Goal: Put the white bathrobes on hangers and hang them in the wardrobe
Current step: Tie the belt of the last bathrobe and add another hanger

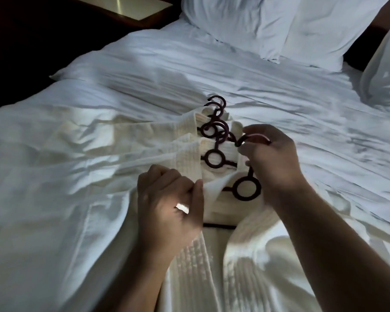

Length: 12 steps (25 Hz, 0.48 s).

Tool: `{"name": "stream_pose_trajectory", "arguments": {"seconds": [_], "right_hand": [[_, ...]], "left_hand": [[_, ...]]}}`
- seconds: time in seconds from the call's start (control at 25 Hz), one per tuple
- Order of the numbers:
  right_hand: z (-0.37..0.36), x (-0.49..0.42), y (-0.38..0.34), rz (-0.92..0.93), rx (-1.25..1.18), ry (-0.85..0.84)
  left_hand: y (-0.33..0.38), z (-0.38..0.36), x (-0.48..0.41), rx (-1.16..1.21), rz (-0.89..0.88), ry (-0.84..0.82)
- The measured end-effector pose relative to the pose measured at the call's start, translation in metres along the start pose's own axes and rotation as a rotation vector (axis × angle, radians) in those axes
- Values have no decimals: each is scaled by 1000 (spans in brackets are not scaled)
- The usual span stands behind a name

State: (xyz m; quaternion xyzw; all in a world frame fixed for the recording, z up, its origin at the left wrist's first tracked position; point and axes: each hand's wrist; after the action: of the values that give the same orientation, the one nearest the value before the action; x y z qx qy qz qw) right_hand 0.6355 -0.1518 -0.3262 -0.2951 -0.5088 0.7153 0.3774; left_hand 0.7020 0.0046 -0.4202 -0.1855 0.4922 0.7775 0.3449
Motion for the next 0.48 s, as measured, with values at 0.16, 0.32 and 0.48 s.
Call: {"name": "stream_pose_trajectory", "arguments": {"seconds": [0.16,0.32,0.48], "right_hand": [[-18,-45,-1,-253,-96,-229],[-21,-48,2,-163,-169,-165],[-8,-14,-9,139,-170,-53]], "left_hand": [[-8,-7,2,-111,104,-27],[-4,-6,1,-92,105,-41],[2,-1,-1,-41,196,-11]]}}
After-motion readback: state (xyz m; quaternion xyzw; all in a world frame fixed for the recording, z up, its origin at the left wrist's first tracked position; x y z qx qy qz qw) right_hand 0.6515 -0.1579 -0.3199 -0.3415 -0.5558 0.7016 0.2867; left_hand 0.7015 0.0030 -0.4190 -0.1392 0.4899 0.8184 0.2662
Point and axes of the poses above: each hand's wrist, its own x-axis away from the middle knuckle, its own z-axis out of the back of the hand, y = z × x, and after that the axes turned 5 degrees about z, right-handed
